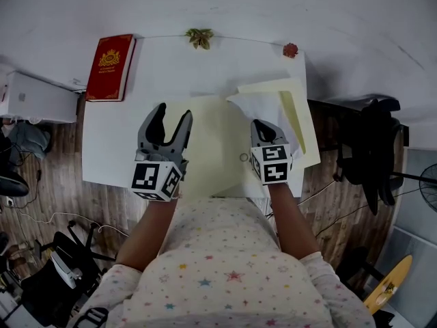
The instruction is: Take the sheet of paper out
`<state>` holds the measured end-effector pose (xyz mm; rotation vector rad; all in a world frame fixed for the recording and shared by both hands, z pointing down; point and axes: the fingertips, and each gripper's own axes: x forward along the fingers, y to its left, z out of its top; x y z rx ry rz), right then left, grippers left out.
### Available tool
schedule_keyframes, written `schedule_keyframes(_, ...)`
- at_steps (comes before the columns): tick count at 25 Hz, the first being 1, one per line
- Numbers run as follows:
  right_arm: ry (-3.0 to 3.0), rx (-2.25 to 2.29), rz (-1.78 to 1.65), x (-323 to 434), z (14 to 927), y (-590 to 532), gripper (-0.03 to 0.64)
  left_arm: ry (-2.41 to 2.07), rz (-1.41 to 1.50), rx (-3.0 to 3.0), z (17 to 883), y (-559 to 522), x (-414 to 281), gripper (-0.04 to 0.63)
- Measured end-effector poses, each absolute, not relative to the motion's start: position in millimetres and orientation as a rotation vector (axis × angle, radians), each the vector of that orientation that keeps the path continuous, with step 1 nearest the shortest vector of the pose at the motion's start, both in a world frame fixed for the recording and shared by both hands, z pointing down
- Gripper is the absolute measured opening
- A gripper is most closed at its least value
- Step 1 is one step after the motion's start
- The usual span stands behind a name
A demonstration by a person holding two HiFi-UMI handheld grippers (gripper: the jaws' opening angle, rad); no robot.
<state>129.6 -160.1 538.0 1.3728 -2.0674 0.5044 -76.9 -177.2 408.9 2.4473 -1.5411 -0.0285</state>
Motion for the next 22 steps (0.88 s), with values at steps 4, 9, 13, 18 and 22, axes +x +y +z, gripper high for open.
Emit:
schedule_keyframes(4,-2.081,1.374,0.5,128,532,-160,0.005,-1.547,-0.034,2.451,404,-175,-78,0.256)
schedule_keyframes(9,-2.104,1.375,0.497,125,525,-161,0.005,-1.553,-0.037,2.455,400,-172,-77,0.256)
schedule_keyframes(13,-2.124,1.373,0.492,120,518,-162,0.005,-1.556,-0.041,2.457,398,-172,-79,0.256)
schedule_keyframes(18,-2.148,1.379,0.486,115,509,-162,0.005,-1.557,-0.051,2.464,394,-172,-80,0.256)
schedule_keyframes(22,-2.17,1.388,0.482,111,501,-162,0.005,-1.556,-0.056,2.467,392,-171,-82,0.256)
